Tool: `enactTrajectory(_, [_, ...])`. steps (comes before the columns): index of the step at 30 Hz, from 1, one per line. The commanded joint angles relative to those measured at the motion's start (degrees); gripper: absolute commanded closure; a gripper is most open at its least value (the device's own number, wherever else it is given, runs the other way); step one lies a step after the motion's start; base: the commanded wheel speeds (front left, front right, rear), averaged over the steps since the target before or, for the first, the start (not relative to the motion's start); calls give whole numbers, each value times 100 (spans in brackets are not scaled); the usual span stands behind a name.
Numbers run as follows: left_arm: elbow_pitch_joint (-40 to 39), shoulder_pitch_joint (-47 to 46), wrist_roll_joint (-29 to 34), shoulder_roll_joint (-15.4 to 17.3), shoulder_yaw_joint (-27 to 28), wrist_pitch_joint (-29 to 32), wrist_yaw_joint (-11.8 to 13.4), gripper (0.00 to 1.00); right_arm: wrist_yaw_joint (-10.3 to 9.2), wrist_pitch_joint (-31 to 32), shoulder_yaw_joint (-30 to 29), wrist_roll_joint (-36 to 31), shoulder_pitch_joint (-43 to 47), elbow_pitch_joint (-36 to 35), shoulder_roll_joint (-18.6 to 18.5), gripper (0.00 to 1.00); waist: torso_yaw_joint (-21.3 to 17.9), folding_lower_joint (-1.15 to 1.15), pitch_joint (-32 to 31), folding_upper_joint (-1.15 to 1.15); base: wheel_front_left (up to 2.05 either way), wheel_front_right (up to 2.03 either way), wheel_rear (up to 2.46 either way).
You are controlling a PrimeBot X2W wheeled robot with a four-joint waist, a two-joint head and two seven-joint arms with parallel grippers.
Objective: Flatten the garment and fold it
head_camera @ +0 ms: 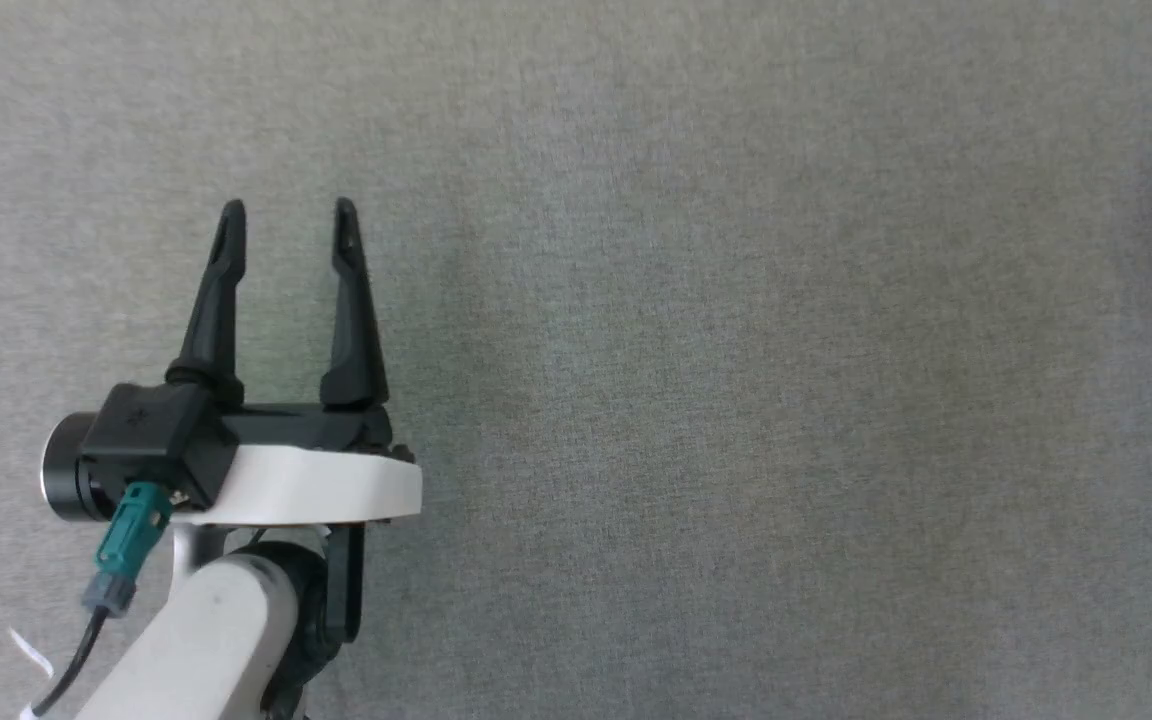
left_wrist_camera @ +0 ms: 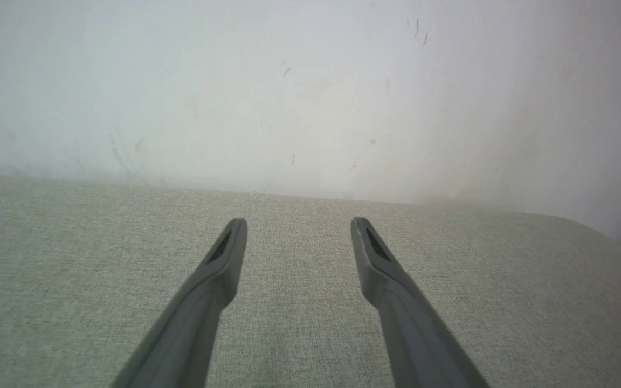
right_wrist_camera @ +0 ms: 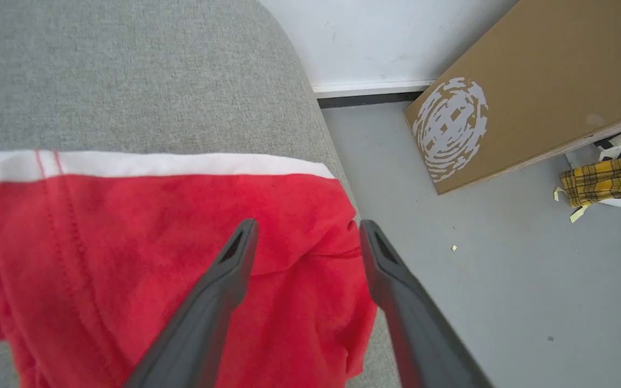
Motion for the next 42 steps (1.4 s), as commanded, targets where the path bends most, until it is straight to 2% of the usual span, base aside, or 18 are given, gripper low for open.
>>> enactTrajectory(1, [37,100,-36,-27,40,-60,-38,0,-12,-51,-20,35,-27,-34,64,0,65,0,-224,0,0,0,0])
enactTrajectory(6, [184,301,-197,-104,139,-269,-59,0,-12,-241,-29,155,152,-427,399,0,103,0,-679,0,0,0,0])
enactTrajectory(15, [350,890,-486,-191,332,-515,-153,0,-12,-873,98,233,1167,-2113,1130,0,186,0,-1590,0,0,0,0])
enactTrajectory(25, [592,1316,-603,-192,370,-590,-311,0,-12,-1547,119,-362,2407,-3483,2052,0,458,0,-2365,0,0,0,0])
enactTrajectory(31, [838,1564,-547,-110,227,-609,-480,0,-12,-1975,379,-959,3098,-3865,2422,0,551,0,-2704,0,0,0,0])
enactTrajectory(42, [1354,1974,-393,-97,77,-639,-648,0,-12,-2468,508,-1812,4096,-3864,2875,0,609,0,-3043,0,0,0,0])
